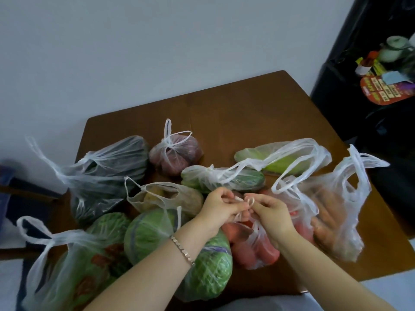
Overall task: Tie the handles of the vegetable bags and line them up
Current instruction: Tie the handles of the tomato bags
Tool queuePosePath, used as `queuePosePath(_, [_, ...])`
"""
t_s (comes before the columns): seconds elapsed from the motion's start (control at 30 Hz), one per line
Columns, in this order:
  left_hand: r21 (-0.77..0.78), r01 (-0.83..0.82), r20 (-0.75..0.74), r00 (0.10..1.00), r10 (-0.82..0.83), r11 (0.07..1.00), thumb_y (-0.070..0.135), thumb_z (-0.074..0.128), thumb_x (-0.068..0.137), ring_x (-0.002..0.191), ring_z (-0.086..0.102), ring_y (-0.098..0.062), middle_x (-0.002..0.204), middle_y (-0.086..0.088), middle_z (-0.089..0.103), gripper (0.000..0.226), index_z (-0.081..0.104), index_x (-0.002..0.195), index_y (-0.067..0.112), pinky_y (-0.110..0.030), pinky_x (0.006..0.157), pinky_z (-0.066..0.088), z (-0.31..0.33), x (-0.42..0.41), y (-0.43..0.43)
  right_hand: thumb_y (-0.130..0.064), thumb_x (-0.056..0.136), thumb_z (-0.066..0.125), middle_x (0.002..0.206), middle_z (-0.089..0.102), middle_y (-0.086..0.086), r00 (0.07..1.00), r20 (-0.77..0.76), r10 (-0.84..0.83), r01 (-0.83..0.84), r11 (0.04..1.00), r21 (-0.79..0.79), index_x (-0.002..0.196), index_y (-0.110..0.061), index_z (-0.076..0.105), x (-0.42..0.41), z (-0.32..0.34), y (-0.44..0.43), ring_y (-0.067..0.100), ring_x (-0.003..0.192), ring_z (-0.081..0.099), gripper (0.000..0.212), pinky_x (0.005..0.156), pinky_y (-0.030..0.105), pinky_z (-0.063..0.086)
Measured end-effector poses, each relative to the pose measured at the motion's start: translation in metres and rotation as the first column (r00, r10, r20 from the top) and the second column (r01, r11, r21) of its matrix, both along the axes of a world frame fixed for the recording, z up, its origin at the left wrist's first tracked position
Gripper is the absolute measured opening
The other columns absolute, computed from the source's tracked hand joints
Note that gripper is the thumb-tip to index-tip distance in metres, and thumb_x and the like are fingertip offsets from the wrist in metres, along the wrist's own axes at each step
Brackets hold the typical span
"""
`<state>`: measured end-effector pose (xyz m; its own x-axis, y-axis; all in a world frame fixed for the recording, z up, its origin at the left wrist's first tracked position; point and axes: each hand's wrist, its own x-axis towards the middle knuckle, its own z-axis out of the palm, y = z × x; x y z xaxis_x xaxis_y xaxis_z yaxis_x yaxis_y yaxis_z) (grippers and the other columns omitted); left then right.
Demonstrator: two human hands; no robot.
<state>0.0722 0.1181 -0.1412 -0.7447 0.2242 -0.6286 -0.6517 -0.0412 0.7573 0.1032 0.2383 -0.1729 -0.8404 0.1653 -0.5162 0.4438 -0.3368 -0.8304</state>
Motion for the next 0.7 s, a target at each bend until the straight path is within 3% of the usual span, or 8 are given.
queuePosePath(0.1, [0.008, 0.010, 0.078, 0.997, -0.010, 1.000, -0.010, 0.065, 0.077, 0.052, 0.067, -0.016, 0.083, -0.016, 0.063, 0.030, 0.052, 0.098, 0.005, -0.031, 0.060, 0.060, -0.004, -0.004, -0.002, 0.005, 0.086, 0.051, 0.064, 0.072, 0.004, 1.000, -0.013, 0.014, -0.015, 0.991, -0.129, 0.082, -0.004, 0.067, 0.005, 0.003, -0.001, 0.011, 0.060, 0.068, 0.019, 0.060, 0.018, 0.057])
queuePosePath(0.17, [0.000, 0.061, 0.059, 0.996, -0.061, 0.998, -0.009, 0.065, 0.078, 0.053, 0.067, -0.016, 0.080, -0.014, 0.065, 0.020, 0.059, 0.093, 0.002, -0.029, 0.060, 0.060, -0.007, -0.006, -0.004, 0.010, 0.083, 0.052, 0.067, 0.074, 0.004, 0.998, -0.047, 0.038, -0.044, 0.991, -0.123, 0.079, -0.003, 0.069, 0.007, 0.004, 0.001, 0.011, 0.063, 0.068, 0.022, 0.059, 0.017, 0.056])
queuePosePath(0.27, [-0.062, 0.113, 0.024, 0.993, -0.112, 0.992, -0.005, 0.069, 0.076, 0.052, 0.068, -0.017, 0.068, -0.013, 0.068, 0.011, 0.061, 0.080, 0.001, -0.028, 0.059, 0.060, -0.012, -0.005, -0.005, 0.004, 0.081, 0.061, 0.065, 0.073, -0.002, 0.990, -0.113, 0.082, -0.071, 0.993, 0.098, 0.078, -0.007, 0.071, 0.012, 0.001, 0.001, 0.006, 0.063, 0.066, 0.016, 0.059, 0.014, 0.053])
queuePosePath(0.4, [-0.247, 0.259, -0.153, 0.941, -0.302, 0.934, 0.006, 0.071, 0.078, 0.047, 0.065, -0.012, 0.062, -0.014, 0.065, 0.015, 0.057, 0.071, 0.002, -0.022, 0.049, 0.055, -0.018, -0.007, -0.006, -0.004, 0.085, 0.058, 0.042, 0.061, -0.010, 0.994, -0.106, 0.030, 0.005, 0.949, 0.314, 0.072, -0.008, 0.068, 0.013, -0.007, 0.003, -0.002, 0.043, 0.052, 0.016, 0.049, 0.010, 0.043])
queuePosePath(0.47, [-0.411, 0.335, -0.244, 0.856, -0.456, 0.848, 0.020, 0.063, 0.086, 0.053, 0.063, -0.007, 0.066, -0.012, 0.066, 0.025, 0.059, 0.073, -0.001, -0.020, 0.057, 0.051, -0.016, -0.009, -0.008, -0.010, 0.086, 0.060, 0.047, 0.063, -0.009, 0.996, -0.085, -0.038, 0.067, 0.928, 0.367, 0.073, -0.011, 0.069, 0.012, -0.012, 0.006, 0.002, 0.052, 0.057, 0.016, 0.057, 0.018, 0.049])
queuePosePath(0.53, [-0.459, 0.406, -0.276, 0.780, -0.561, 0.790, 0.026, 0.053, 0.091, 0.061, 0.058, -0.005, 0.068, -0.006, 0.067, 0.030, 0.060, 0.073, 0.004, -0.021, 0.069, 0.045, -0.013, -0.008, -0.009, -0.011, 0.084, 0.063, 0.051, 0.064, -0.009, 0.994, -0.070, -0.080, 0.102, 0.902, 0.420, 0.069, -0.017, 0.068, 0.009, -0.014, 0.008, -0.001, 0.055, 0.059, 0.017, 0.058, 0.015, 0.049])
queuePosePath(0.6, [-0.424, 0.452, -0.293, 0.752, -0.591, 0.785, 0.021, 0.055, 0.089, 0.065, 0.055, -0.004, 0.069, 0.002, 0.063, 0.022, 0.054, 0.069, 0.013, -0.018, 0.072, 0.043, -0.011, -0.005, -0.009, -0.010, 0.080, 0.067, 0.062, 0.065, -0.010, 0.999, -0.053, -0.014, 0.040, 0.847, 0.530, 0.067, -0.022, 0.065, 0.006, -0.014, 0.007, 0.000, 0.059, 0.059, 0.018, 0.059, 0.011, 0.047])
queuePosePath(0.7, [-0.480, 0.362, -0.372, 0.741, -0.559, 0.799, 0.016, 0.058, 0.086, 0.063, 0.049, -0.007, 0.067, 0.003, 0.056, 0.017, 0.052, 0.072, 0.010, -0.021, 0.068, 0.040, -0.016, -0.004, -0.009, -0.008, 0.077, 0.069, 0.063, 0.060, -0.008, 0.991, -0.049, 0.123, -0.067, 0.785, 0.616, 0.079, -0.020, 0.064, 0.006, -0.010, 0.003, 0.000, 0.055, 0.057, 0.013, 0.056, 0.005, 0.044])
